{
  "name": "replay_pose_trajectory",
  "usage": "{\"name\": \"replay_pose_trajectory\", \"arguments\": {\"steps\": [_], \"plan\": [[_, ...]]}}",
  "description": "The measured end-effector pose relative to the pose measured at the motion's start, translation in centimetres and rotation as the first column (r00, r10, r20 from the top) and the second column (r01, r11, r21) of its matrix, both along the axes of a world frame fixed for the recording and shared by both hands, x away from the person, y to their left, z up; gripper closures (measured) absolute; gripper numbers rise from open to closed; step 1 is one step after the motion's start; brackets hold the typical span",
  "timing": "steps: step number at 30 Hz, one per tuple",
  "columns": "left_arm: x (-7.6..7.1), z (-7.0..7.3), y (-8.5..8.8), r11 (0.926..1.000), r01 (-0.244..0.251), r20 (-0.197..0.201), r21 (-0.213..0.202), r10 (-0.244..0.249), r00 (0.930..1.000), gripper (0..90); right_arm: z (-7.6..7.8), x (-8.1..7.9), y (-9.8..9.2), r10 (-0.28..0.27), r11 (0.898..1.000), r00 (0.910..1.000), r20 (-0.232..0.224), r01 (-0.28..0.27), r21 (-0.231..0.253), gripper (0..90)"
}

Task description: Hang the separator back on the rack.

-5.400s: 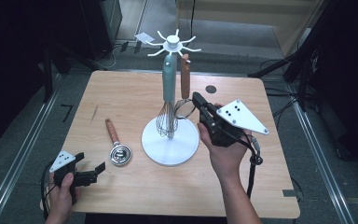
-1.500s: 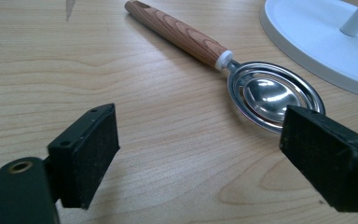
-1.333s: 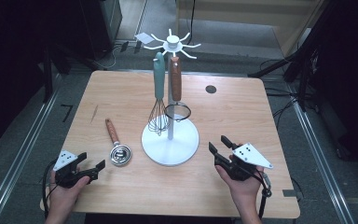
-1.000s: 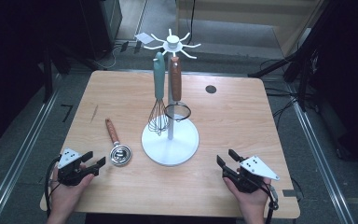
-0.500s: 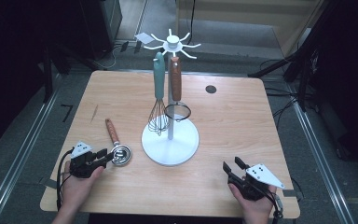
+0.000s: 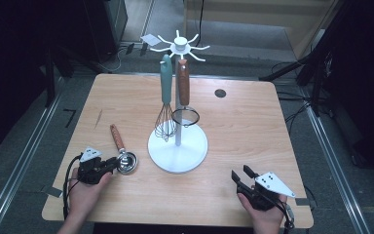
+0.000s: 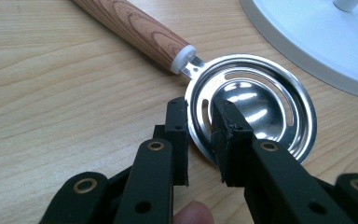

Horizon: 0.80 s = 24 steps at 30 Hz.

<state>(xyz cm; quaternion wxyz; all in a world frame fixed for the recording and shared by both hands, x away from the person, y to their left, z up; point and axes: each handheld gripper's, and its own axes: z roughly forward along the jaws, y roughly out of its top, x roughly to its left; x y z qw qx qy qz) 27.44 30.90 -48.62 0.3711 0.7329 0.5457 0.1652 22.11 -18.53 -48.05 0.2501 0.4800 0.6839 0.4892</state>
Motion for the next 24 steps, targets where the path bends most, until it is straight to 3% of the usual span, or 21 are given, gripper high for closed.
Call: {"name": "replay_pose_trajectory", "arguments": {"steps": [13,24], "plan": [[-2.1,-0.1,-0.8,0.9992,0.031,-0.012,-0.026,-0.031,0.9994,76.2,0.2,0.5,2.2,0.066,0.998,0.9978,0.008,-0.067,0.014,51.3],[-4.5,-0.1,-2.2,0.9976,0.055,-0.03,-0.042,-0.056,0.998,76.5,0.8,0.0,5.3,0.152,0.988,0.9874,0.044,-0.153,0.029,52.3]]}}
